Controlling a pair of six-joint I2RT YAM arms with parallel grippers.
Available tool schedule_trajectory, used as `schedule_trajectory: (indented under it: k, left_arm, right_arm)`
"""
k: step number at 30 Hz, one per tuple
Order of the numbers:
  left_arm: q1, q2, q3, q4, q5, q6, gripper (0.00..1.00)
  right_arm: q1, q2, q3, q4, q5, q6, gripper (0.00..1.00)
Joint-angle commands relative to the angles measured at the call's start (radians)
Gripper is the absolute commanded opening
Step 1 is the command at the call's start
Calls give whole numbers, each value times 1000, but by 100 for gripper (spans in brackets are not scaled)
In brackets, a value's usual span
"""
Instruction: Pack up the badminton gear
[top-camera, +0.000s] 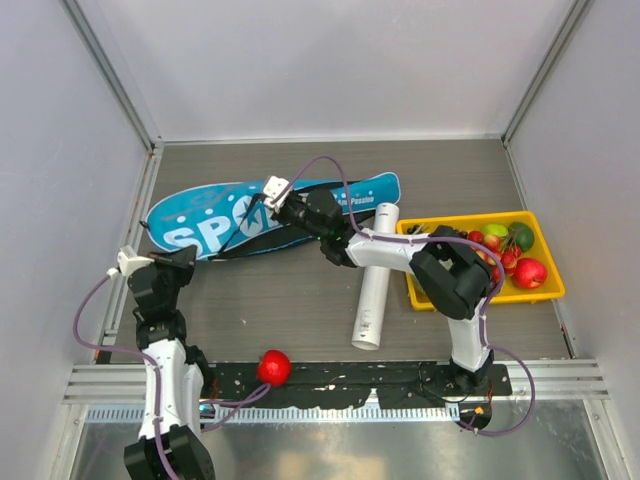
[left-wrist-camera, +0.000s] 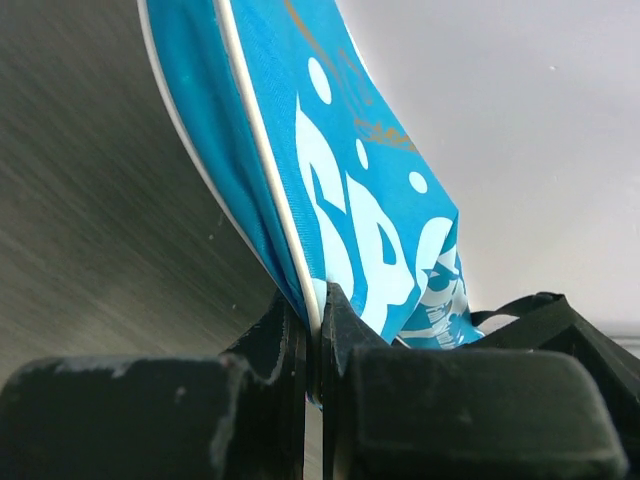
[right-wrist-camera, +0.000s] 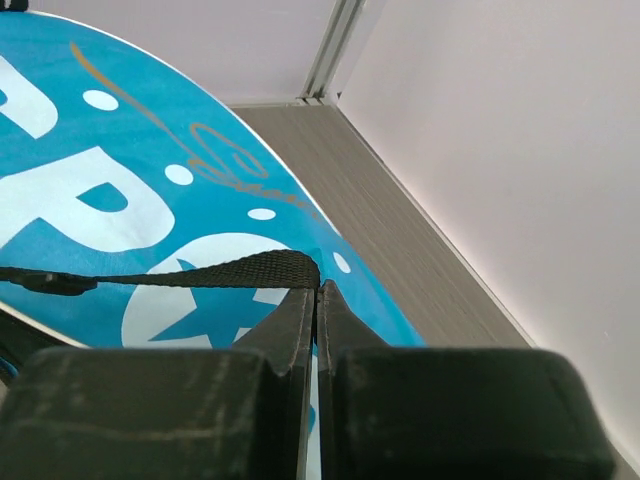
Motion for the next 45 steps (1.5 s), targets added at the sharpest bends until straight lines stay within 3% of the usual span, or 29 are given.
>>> schedule_trajectory:
  k: [1,6,10,15,18,20,23,25,27,33,38,45]
  left_arm:
    - [-14,5,-16,326,154,52,0]
    - [-14,17,-69,477,183,60,0]
    - [-14,20,-27,337,233,113,0]
    - [-14,12,-5,157,165,167,0]
    - [-14,51,18,91,180,169,0]
    - [-14,71,26,64,183,120,0]
    - [-14,75,36,-7,133,23,0]
    - [-14,75,47,-50,99,-26,0]
    - [-14,77,58,-93,73,-84,0]
    - [-14,115,114,-188,58,-178,0]
    - [-14,105,134,-214,13,-193,0]
    - [-14,120,139,-248,-7,-232,0]
  right_arm:
    - [30,-29,21,294,-143,120,5]
    - [4,-3,87,216,-93,189,5]
    - [-13,25,107,207,-89,257,5]
    - [-16,39,89,311,-88,315,5]
    - [-28,69,135,267,-83,356,5]
    - [-42,124,222,143,-129,405,8]
    - [-59,222,487,-290,-235,490,11]
    - [-59,263,555,-426,-250,511,16]
    - [-59,261,525,-439,-260,544,23]
    - [-63,218,520,-626,-281,538,53]
    - [-96,168,541,-862,-305,583,66]
    - [-123,-16,344,-793,-387,723,74]
